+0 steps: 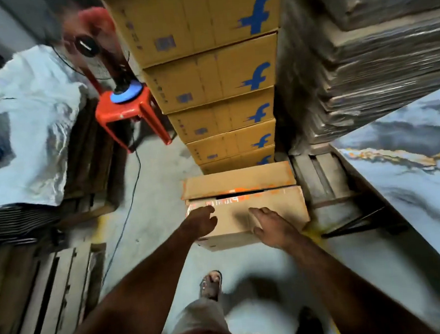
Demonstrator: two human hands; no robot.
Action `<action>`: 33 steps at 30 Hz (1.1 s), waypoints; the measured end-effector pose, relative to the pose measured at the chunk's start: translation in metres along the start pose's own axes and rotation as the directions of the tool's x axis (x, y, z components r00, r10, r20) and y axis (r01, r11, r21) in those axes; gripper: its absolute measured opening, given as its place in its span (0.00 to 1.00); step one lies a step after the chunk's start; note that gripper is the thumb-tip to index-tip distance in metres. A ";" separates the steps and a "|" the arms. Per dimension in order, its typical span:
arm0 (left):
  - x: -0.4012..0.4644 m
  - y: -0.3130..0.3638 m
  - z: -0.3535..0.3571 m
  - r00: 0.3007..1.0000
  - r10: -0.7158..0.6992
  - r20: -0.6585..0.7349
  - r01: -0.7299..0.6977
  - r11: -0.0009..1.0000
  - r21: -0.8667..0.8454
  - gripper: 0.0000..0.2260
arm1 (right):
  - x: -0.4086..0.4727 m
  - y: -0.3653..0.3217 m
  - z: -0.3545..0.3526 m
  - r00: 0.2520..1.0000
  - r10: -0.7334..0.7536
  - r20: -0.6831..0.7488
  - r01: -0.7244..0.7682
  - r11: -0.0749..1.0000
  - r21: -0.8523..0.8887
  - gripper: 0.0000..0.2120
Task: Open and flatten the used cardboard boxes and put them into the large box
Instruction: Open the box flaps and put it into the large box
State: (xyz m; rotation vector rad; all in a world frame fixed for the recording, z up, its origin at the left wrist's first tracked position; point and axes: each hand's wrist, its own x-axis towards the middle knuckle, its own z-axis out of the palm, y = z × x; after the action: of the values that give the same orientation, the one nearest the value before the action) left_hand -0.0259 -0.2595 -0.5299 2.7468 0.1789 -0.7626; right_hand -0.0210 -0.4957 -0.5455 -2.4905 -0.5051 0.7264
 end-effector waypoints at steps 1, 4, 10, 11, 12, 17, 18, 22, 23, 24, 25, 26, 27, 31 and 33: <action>0.010 -0.016 0.000 1.000 -0.014 0.012 0.014 1.000 -0.001 0.20 | 0.012 -0.007 0.009 1.000 0.016 0.005 -0.016 1.000 0.009 0.28; 0.048 -0.064 0.002 0.994 -0.048 0.101 0.049 0.999 -0.007 0.21 | 0.049 -0.026 0.040 0.995 0.100 0.016 -0.101 0.993 0.066 0.28; 0.137 -0.152 0.012 0.985 -0.089 0.146 0.103 0.991 -0.085 0.27 | 0.125 -0.074 0.135 0.928 0.367 0.063 -0.358 0.837 0.414 0.28; 0.150 -0.161 0.012 0.983 -0.104 0.151 0.120 0.987 -0.106 0.22 | 0.137 -0.081 0.152 0.903 0.418 0.097 -0.408 0.766 0.497 0.28; 0.164 -0.169 0.013 0.982 -0.111 0.151 0.132 0.982 -0.137 0.19 | 0.148 -0.089 0.167 0.868 0.477 0.135 -0.458 0.667 0.587 0.29; 0.236 -0.181 0.005 0.996 -0.023 0.092 0.034 0.993 -0.115 0.33 | 0.186 -0.105 0.224 0.685 0.642 0.344 -0.377 -0.091 0.922 0.13; 0.252 -0.181 0.003 0.997 -0.007 0.083 0.013 0.997 -0.074 0.36 | 0.193 -0.103 0.234 0.670 0.636 0.383 -0.334 -0.203 0.921 0.07; 0.307 -0.188 0.014 0.990 0.106 0.088 -0.105 0.994 -0.017 0.37 | 0.217 -0.098 0.264 0.618 0.655 0.436 -0.120 -0.469 0.875 0.14; 0.318 -0.192 0.020 0.988 0.111 0.108 -0.111 0.994 0.000 0.33 | 0.221 -0.099 0.269 0.598 0.672 0.437 -0.063 -0.504 0.862 0.16; 0.325 -0.193 0.024 0.988 0.100 0.117 -0.102 0.995 0.014 0.28 | 0.224 -0.100 0.274 0.571 0.683 0.456 -0.020 -0.544 0.839 0.17; 0.329 -0.192 0.027 0.990 0.078 0.118 -0.081 0.997 0.018 0.25 | 0.227 -0.100 0.280 0.542 0.689 0.482 0.032 -0.589 0.807 0.19; 0.333 -0.191 0.030 0.992 0.071 0.105 -0.072 0.997 0.007 0.24 | 0.230 -0.099 0.286 0.534 0.671 0.515 0.072 -0.642 0.763 0.23; 0.334 -0.190 0.032 0.993 0.071 0.096 -0.072 0.997 0.006 0.23 | 0.233 -0.099 0.293 0.545 0.634 0.549 0.098 -0.698 0.709 0.28; 0.350 -0.196 0.045 0.997 0.021 0.075 -0.027 0.997 0.075 0.28 | 0.244 -0.102 0.299 0.619 0.461 0.635 0.037 -0.826 0.563 0.39; 0.360 -0.197 0.048 0.999 -0.011 0.050 0.003 0.989 0.151 0.35 | 0.239 -0.101 0.295 0.604 0.472 0.642 0.028 -0.818 0.574 0.41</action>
State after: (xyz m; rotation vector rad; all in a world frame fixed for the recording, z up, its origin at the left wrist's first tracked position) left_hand 0.2204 -0.0711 -0.8035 2.8660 0.1245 -0.8807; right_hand -0.0238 -0.1984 -0.8015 -0.3190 1.3029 0.4336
